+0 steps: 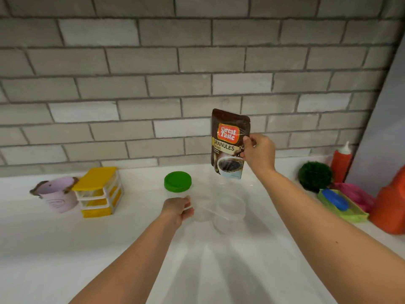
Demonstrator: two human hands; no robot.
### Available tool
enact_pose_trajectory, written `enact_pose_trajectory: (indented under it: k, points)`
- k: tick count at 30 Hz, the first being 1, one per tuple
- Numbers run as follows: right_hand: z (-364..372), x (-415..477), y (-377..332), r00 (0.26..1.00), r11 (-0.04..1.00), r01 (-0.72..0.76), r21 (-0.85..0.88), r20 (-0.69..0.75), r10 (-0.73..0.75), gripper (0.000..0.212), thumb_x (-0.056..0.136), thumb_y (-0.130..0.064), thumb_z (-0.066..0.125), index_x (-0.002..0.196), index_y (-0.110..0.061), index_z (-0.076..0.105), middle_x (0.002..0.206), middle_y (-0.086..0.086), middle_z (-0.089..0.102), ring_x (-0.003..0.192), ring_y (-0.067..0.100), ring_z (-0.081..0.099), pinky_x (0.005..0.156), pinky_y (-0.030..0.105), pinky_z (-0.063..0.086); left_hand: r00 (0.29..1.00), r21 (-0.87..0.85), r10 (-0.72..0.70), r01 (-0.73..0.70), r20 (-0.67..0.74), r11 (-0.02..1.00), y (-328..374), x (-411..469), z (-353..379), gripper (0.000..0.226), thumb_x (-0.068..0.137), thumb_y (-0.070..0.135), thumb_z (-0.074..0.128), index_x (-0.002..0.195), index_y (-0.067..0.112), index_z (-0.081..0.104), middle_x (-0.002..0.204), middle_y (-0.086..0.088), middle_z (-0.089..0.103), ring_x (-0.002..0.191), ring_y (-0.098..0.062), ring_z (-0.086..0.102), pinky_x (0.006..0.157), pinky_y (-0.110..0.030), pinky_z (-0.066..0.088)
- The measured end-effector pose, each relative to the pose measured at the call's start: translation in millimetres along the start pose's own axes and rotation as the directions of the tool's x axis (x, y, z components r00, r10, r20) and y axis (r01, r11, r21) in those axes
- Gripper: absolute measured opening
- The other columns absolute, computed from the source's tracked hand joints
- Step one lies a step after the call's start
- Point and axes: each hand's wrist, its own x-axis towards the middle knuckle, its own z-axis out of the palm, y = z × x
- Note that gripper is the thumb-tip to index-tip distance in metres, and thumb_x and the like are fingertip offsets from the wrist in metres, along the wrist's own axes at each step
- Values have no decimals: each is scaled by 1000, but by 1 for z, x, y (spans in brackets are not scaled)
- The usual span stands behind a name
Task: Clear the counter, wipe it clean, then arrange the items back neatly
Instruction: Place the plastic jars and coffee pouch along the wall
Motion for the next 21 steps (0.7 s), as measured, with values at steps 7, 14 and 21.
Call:
enact_pose_trajectory:
  k: [7, 14, 21]
  points:
    - [67, -8, -21, 1000, 1000, 6, -26, -8, -7, 30, 94, -14, 48, 76, 4, 62, 78, 20, 67, 72, 32, 62, 56, 28, 44, 997, -143, 17, -28, -79, 989, 25, 40, -71, 20, 91, -4, 50, 72, 5, 49, 79, -7, 52, 66, -17, 49, 35, -21, 48]
    - [104, -8, -2, 999, 990, -12, -142, 43, 18, 28, 96, -15, 47, 86, 6, 64, 87, 22, 67, 69, 22, 49, 48, 18, 27, 987, -232, 25, -62, -161, 971, 34, 76, -89, 29, 90, -6, 51, 118, -8, 52, 80, -7, 52, 67, -16, 48, 46, -25, 51]
    - [127, -11, 26, 992, 984, -83, -160, 77, 97, 27, 96, -15, 46, 89, 5, 63, 92, 21, 67, 72, 21, 48, 62, 24, 34, 978, -254, -9, -46, -211, 966, 35, 101, -90, 15, 92, -6, 45, 81, 3, 49, 101, -12, 49, 95, -23, 48, 37, -18, 47]
